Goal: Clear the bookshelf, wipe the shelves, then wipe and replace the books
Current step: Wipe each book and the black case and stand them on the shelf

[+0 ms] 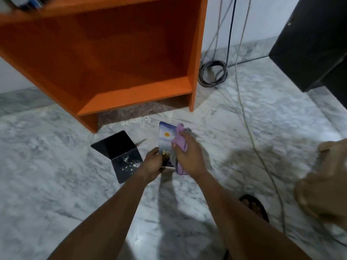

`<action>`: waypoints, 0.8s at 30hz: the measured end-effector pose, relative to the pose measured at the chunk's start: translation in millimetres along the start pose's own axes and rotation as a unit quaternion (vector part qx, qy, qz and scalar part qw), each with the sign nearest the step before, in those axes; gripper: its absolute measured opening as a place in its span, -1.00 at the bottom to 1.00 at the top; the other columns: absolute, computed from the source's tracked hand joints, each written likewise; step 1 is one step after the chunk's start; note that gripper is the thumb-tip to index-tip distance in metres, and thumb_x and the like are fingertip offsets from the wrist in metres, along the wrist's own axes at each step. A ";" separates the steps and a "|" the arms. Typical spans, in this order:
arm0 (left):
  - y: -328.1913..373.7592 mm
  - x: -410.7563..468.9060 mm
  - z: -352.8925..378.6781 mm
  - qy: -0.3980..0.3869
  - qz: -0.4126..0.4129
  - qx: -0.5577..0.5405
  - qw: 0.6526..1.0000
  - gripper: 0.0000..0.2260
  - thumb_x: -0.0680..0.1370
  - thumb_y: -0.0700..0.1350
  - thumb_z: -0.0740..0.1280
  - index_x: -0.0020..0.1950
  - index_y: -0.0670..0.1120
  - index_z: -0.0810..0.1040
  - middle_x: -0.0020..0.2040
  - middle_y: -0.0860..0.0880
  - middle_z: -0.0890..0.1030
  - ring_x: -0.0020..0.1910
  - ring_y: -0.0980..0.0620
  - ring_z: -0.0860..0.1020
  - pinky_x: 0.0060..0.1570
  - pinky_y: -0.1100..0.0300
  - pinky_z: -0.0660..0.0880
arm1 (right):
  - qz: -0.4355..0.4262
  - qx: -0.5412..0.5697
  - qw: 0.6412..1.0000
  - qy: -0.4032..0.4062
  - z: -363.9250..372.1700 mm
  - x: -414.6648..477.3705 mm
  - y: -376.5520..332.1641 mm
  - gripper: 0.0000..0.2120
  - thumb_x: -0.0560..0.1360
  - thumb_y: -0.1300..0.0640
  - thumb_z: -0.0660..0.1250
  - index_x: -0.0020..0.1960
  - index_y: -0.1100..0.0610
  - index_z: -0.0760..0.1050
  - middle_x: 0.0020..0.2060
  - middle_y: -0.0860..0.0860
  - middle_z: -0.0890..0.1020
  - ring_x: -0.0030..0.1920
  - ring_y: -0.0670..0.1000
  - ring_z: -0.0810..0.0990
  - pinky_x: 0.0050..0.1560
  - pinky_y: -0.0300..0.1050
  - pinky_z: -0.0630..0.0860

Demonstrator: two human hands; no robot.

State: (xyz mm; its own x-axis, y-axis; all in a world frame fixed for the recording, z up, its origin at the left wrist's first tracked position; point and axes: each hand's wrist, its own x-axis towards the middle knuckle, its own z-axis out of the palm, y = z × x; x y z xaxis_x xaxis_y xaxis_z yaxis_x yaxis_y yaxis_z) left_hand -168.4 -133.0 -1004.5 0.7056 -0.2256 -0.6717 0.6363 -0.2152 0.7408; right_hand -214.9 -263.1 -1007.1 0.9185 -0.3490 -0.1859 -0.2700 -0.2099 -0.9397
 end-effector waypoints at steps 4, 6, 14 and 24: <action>47.4 -62.2 -25.9 -0.112 0.055 0.006 0.992 -0.62 0.62 -0.43 0.16 0.28 -0.08 0.58 -0.02 -0.27 0.69 -0.14 -0.17 0.66 -0.03 -0.10 0.64 | -0.180 -0.134 0.973 -0.059 22.9 -16.1 -29.0 -0.49 0.65 -0.12 0.09 0.58 -0.03 0.31 0.56 0.00 0.34 0.56 0.03 0.27 0.53 0.13 0.26; 66.3 -92.2 -44.9 -0.150 0.083 0.039 0.985 -0.61 0.60 -0.43 0.23 0.30 -0.06 0.58 -0.10 -0.27 0.64 -0.27 -0.17 0.61 -0.29 0.04 0.58 | -0.230 -0.156 0.960 -0.026 23.0 -16.0 -55.4 -0.51 0.67 -0.10 0.09 0.58 -0.07 0.29 0.59 -0.01 0.27 0.59 0.05 0.20 0.55 0.18 0.19; 83.2 -171.8 -74.8 -0.213 0.140 0.076 0.964 -0.61 0.57 -0.42 0.31 0.35 -0.13 0.57 0.13 -0.29 0.66 -0.02 -0.19 0.67 -0.13 -0.01 0.68 | -0.123 -0.074 0.975 0.170 -2.4 -7.1 -123.9 -0.71 0.70 0.04 0.12 0.34 -0.03 0.51 0.21 0.06 0.57 0.21 0.15 0.54 0.09 -0.01 0.49; 83.0 -198.3 -74.9 -0.095 0.200 0.002 0.975 -0.73 0.58 -0.48 0.19 -0.09 -0.21 0.61 -0.19 -0.21 0.67 -0.25 -0.07 0.68 -0.29 0.05 0.63 | -0.418 -0.118 0.900 -0.042 46.3 -76.7 -146.1 -0.62 0.65 0.12 0.15 0.45 0.05 0.45 0.44 0.02 0.45 0.51 0.09 0.31 0.55 0.19 0.18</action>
State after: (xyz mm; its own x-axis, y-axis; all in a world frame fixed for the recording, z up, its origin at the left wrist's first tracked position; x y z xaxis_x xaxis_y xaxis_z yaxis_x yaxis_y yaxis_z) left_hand -232.2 -34.9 -809.1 0.8265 -0.4640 -0.3189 0.3202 -0.0785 0.9441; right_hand -232.5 -163.4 -868.8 0.8455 0.0891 0.5264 0.4798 -0.5593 -0.6760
